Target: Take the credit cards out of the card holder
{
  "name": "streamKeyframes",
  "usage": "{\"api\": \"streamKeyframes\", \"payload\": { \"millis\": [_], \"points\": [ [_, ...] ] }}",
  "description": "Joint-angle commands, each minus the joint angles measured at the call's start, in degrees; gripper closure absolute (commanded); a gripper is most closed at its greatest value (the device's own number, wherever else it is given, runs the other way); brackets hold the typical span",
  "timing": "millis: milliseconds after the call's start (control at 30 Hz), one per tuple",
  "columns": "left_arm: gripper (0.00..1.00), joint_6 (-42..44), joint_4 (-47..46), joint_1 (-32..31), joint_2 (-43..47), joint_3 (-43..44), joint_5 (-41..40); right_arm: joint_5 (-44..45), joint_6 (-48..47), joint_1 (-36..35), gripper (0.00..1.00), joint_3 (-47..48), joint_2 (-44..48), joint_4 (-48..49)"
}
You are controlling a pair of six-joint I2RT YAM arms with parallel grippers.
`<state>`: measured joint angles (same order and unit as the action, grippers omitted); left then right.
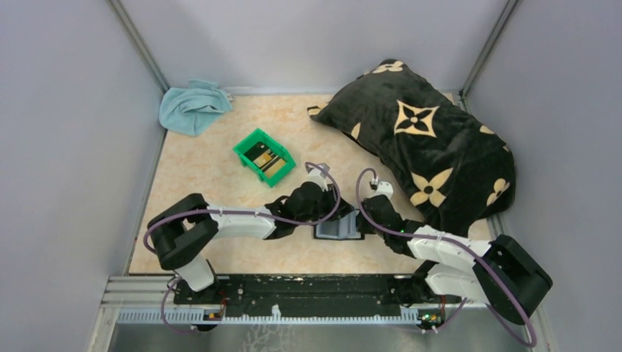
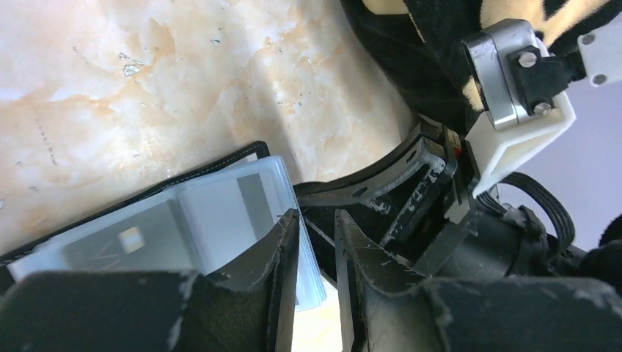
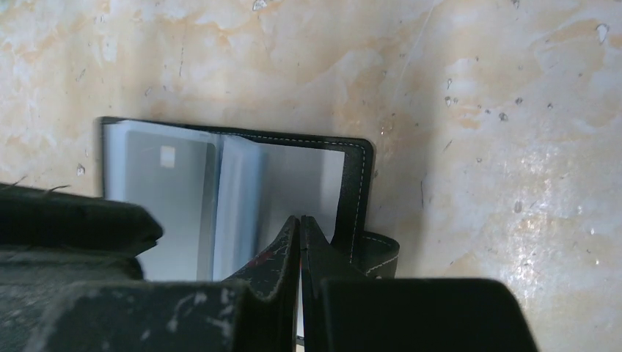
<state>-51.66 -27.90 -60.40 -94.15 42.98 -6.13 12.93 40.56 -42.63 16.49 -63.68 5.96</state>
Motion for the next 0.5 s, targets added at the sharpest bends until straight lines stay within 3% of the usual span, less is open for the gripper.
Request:
{"api": "streamKeyframes", "payload": {
  "millis": [0, 167, 467],
  "points": [
    [0.69, 1.5, -1.4, -0.3, -3.4, 3.0, 2.7, -3.2, 0.0, -0.7, 1.0, 0.7, 1.4, -7.5],
    [0.69, 1.8, -1.0, -0.2, -4.0, 2.4, 2.5, -0.4, -0.9, -0.7, 1.0, 2.0, 4.1, -11.4],
    [0.69, 4.7, 1.7, 0.4, 2.3, -4.3, -2.6, 7.0, -0.5, -0.7, 1.0, 6.0, 11.7, -22.7]
  ]
}}
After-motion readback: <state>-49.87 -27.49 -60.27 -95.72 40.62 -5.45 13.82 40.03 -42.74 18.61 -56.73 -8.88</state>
